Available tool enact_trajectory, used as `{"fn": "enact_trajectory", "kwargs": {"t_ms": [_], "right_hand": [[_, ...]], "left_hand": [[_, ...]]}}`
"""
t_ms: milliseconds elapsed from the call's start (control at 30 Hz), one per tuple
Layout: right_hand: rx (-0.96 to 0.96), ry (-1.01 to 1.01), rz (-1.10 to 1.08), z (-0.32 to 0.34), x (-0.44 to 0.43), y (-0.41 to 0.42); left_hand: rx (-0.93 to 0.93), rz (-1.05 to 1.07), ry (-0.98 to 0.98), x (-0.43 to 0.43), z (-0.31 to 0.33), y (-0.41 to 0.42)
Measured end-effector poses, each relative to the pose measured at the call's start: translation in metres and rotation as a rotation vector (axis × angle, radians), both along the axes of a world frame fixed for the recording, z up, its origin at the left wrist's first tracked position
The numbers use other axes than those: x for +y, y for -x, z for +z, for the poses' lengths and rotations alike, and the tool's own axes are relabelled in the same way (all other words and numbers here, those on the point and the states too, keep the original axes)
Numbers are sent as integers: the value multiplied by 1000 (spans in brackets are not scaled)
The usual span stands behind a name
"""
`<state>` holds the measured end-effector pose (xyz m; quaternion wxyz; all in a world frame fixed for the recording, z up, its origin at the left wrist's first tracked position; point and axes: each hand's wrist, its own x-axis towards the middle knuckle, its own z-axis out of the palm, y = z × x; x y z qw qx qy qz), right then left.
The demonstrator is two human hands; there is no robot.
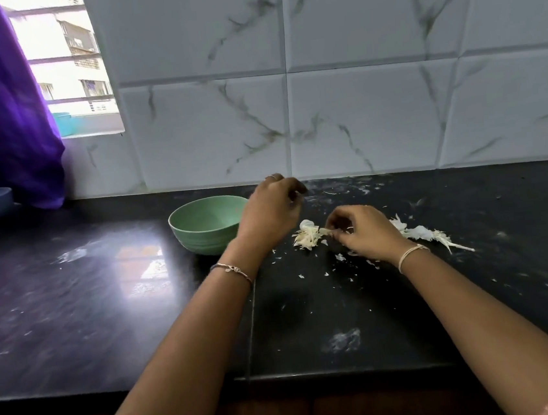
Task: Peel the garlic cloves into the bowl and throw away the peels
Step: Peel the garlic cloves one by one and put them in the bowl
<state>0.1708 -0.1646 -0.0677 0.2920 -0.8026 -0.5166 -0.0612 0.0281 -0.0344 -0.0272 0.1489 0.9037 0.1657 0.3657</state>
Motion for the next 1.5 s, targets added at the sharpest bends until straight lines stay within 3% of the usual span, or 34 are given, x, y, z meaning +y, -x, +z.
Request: {"fn": "enact_trajectory", "kwargs": {"t_ms": [167, 267, 367, 533, 667, 833, 967, 1133, 1233, 1367, 1500], "right_hand": [[345, -219, 32, 5, -14, -13], [418, -254, 20, 7, -24, -22], [429, -221, -6, 10, -28, -25], [427, -85, 48, 16, -32, -21], [458, -8, 113, 22, -34, -15], [164, 275, 156, 55, -23, 4], [8, 271, 143, 95, -12, 21], [-222, 568, 115, 57, 10, 31], [-175, 537, 141, 64, 6, 30], [-68, 302, 136, 76, -5, 30], [-92, 484, 119, 38, -9, 29]], "left_hand": [[328, -100, 33, -9, -31, -30], [516, -41, -41, -9, -43, -39], [580, 26, -133, -6, -46, -40], [517, 82, -125, 3, -50, -33], [348, 48, 34, 10, -53, -22], [201, 31, 84, 5, -51, -17], [123, 67, 90, 4, -49, -18], [83, 81, 108, 3, -49, -18], [88, 81, 111, 0, -50, -19], [80, 78, 116, 2, -52, -22], [69, 76, 117, 3, -53, -23]]}}
